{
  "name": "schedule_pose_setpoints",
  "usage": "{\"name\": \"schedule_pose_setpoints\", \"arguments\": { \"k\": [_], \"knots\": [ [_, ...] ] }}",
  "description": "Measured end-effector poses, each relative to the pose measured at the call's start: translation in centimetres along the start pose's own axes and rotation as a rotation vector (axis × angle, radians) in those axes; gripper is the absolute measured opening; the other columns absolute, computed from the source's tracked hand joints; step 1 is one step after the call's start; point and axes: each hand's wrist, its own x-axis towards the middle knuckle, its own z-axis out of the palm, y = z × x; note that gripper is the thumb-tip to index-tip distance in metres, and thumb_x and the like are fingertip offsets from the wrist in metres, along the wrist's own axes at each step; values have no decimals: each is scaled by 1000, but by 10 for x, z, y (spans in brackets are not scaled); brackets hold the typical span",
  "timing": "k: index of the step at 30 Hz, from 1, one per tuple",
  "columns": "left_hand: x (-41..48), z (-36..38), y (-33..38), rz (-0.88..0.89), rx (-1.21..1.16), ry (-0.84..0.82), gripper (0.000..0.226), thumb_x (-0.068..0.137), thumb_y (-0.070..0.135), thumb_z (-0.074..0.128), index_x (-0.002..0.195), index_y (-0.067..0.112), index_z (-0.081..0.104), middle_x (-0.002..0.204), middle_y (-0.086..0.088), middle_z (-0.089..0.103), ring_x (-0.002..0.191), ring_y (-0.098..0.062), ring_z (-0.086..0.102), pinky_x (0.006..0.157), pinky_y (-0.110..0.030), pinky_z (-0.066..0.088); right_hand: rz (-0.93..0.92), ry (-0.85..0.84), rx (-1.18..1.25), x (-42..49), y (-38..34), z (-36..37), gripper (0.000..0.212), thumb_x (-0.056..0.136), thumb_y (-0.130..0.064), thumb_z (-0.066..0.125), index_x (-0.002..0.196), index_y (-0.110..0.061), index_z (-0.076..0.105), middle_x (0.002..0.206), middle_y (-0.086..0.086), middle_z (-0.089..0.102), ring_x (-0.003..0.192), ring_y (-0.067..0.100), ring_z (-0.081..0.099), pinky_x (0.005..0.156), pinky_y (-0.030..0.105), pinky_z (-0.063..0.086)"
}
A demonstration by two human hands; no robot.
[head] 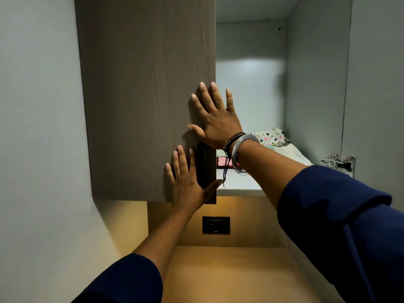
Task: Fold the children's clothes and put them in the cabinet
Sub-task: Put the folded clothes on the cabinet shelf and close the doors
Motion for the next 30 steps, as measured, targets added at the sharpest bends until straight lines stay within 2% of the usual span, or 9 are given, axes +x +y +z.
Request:
{"name": "schedule_pose_setpoints", "arguments": {
  "k": [8,12,17,20,24,28,30],
  "knots": [
    [5,1,-15,77,139,-133,108,74,88,29,153,24,-9,161,-13,-18,148,-31,-18,118,-53,-6,-24,-117,28,-8,5,21,77,93,-67,17,156,-24,5,165,8,-5,151,32,-8,118,59,-6],
    [-4,-20,-24,154,120,-219,96,83,67,47,153,26,-5,162,-10,-17,148,-29,-15,119,-57,0,41,-198,154,-36,6,2,74,95,-67,18,156,-26,10,165,6,-5,151,29,-6,118,58,-8],
    [-32,-54,-24,193,44,-115,78,92,49,46,153,21,5,163,-10,0,150,-28,0,119,-57,3,185,-253,359,-150,1,-28,72,93,-69,19,155,-34,11,165,-1,-7,151,22,-9,118,56,-9],
    [-38,-86,16,314,-24,-75,77,92,54,41,154,22,7,163,-9,0,150,-25,0,119,-54,-1,210,-340,360,-236,9,-48,72,92,-70,15,155,-35,9,165,-2,-7,151,20,-6,119,55,-5],
    [-40,-135,107,568,-104,-6,79,90,61,38,154,24,10,164,-8,2,150,-25,2,119,-52,-2,308,-436,393,-351,46,-79,73,89,-72,9,154,-38,7,164,-7,-10,151,17,-4,120,48,-3],
    [-53,-185,217,740,-196,80,81,89,66,33,153,19,15,163,-12,9,150,-26,7,119,-51,2,573,-458,529,-460,88,-122,75,83,-78,13,149,-43,8,164,-11,-3,151,14,3,121,46,4],
    [-62,-210,274,802,-239,141,81,89,67,32,153,18,18,162,-13,13,150,-27,11,119,-51,6,792,-371,663,-503,113,-150,85,78,-85,25,149,-42,10,162,-15,-1,151,11,4,121,45,4]
  ]
}}
